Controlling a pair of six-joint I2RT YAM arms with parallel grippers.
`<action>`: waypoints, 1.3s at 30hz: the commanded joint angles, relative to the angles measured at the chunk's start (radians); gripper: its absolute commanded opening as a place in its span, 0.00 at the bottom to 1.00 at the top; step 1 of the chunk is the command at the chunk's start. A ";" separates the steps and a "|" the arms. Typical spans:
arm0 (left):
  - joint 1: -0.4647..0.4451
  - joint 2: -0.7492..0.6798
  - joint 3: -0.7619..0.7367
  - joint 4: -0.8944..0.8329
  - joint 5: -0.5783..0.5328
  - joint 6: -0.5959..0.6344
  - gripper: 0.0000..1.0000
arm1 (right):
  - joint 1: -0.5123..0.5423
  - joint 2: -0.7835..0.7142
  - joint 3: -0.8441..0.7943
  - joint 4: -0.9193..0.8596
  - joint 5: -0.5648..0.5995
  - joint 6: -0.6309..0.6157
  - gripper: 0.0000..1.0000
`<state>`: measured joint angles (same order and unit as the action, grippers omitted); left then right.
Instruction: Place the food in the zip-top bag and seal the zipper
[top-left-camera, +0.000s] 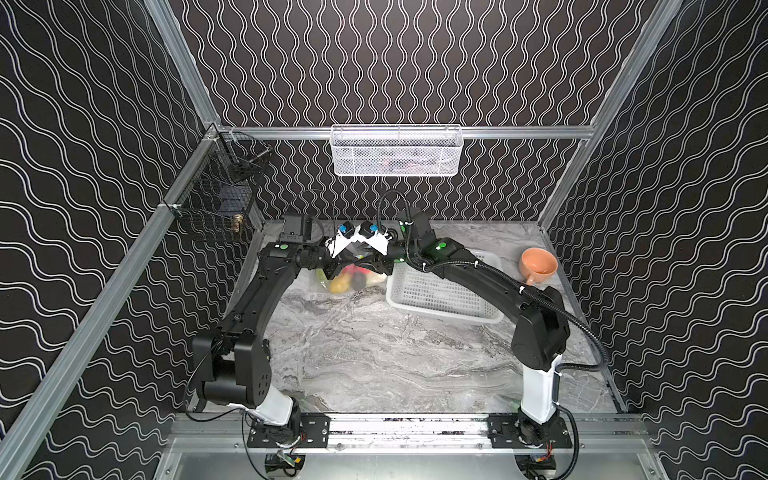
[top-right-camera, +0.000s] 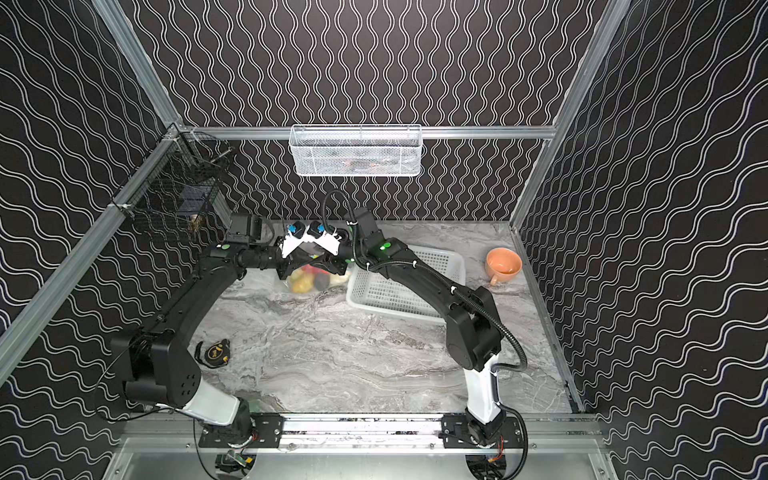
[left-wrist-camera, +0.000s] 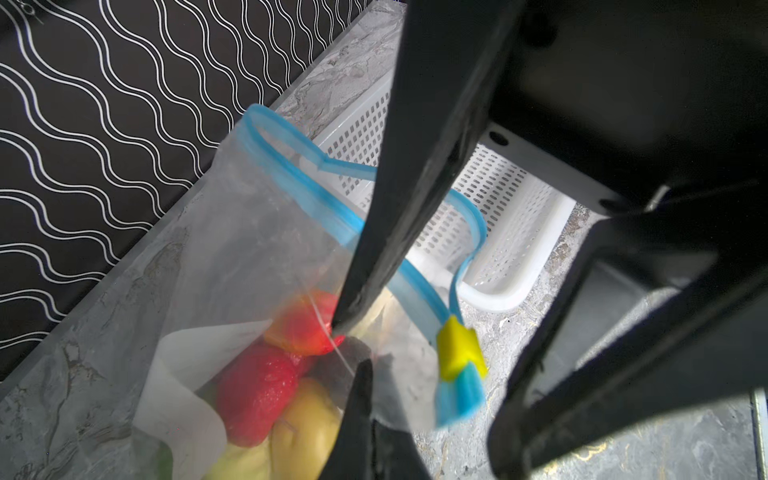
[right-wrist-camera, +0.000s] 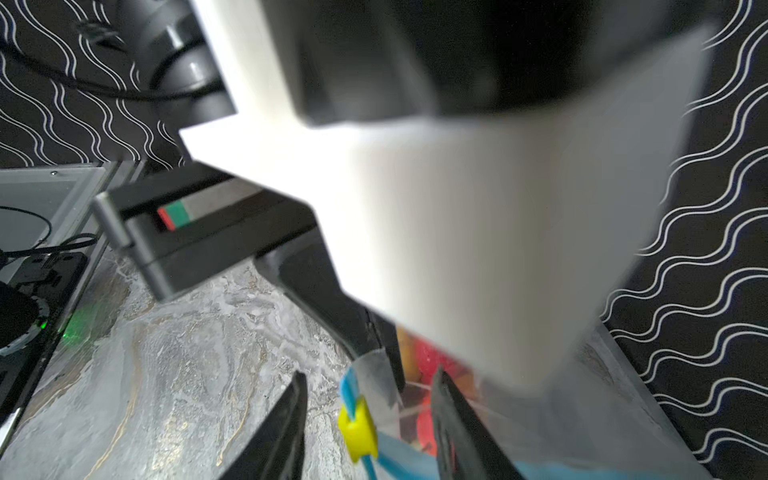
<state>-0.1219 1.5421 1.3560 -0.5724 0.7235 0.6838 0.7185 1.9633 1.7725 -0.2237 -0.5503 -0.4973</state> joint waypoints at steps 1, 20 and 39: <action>-0.003 -0.007 -0.003 0.032 0.038 -0.013 0.00 | -0.017 -0.028 -0.025 0.023 -0.006 -0.001 0.51; -0.002 0.003 0.023 -0.014 0.032 -0.003 0.00 | -0.037 -0.017 -0.009 0.027 -0.060 0.005 0.35; -0.004 0.013 0.040 -0.038 0.045 0.000 0.10 | -0.037 -0.014 0.009 0.027 -0.080 0.004 0.02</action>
<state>-0.1246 1.5547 1.3876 -0.6018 0.7368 0.6651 0.6792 1.9511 1.7748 -0.2173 -0.6106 -0.4854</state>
